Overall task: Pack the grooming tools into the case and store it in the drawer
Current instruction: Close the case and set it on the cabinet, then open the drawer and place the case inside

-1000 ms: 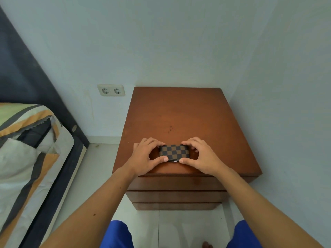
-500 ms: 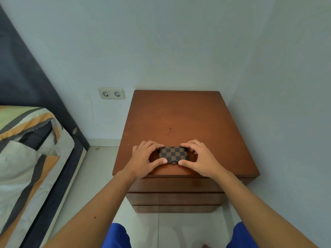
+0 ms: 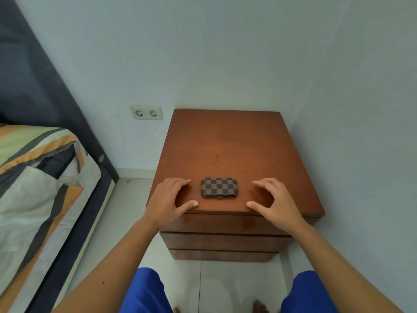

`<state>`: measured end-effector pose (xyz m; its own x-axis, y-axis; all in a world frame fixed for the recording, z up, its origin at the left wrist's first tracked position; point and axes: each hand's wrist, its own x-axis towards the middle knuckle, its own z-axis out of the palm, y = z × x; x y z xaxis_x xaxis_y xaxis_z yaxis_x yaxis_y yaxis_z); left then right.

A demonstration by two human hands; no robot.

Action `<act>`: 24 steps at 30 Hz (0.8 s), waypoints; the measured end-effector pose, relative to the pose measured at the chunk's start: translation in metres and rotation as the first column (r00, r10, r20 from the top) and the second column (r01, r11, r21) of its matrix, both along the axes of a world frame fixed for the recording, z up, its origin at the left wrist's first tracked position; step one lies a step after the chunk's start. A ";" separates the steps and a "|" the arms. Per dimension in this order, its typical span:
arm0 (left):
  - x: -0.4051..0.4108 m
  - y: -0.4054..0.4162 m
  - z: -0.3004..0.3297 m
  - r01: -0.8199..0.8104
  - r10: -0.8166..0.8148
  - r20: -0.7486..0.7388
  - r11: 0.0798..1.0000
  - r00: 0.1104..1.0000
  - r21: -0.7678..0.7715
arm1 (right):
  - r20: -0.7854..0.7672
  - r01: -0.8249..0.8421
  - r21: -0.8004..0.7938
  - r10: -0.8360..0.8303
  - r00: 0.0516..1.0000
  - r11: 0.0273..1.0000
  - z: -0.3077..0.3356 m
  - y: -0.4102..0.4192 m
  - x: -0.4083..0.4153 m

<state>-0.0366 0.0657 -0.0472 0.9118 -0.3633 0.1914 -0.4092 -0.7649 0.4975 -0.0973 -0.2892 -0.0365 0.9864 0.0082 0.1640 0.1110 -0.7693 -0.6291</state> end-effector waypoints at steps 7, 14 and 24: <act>-0.042 0.034 -0.020 -0.319 0.322 0.006 0.940 0.947 -0.120 | 0.032 0.407 -0.031 -0.407 0.913 0.913 -0.010 -0.048 -0.047; -0.074 0.032 -0.033 -0.466 0.292 -0.417 0.782 0.861 -0.414 | -0.294 0.485 0.426 -0.390 0.872 0.764 -0.042 -0.071 -0.088; -0.093 0.042 -0.032 -0.474 0.341 -0.420 0.838 0.841 -0.269 | -0.319 0.489 0.428 -0.379 0.869 0.760 -0.041 -0.078 -0.117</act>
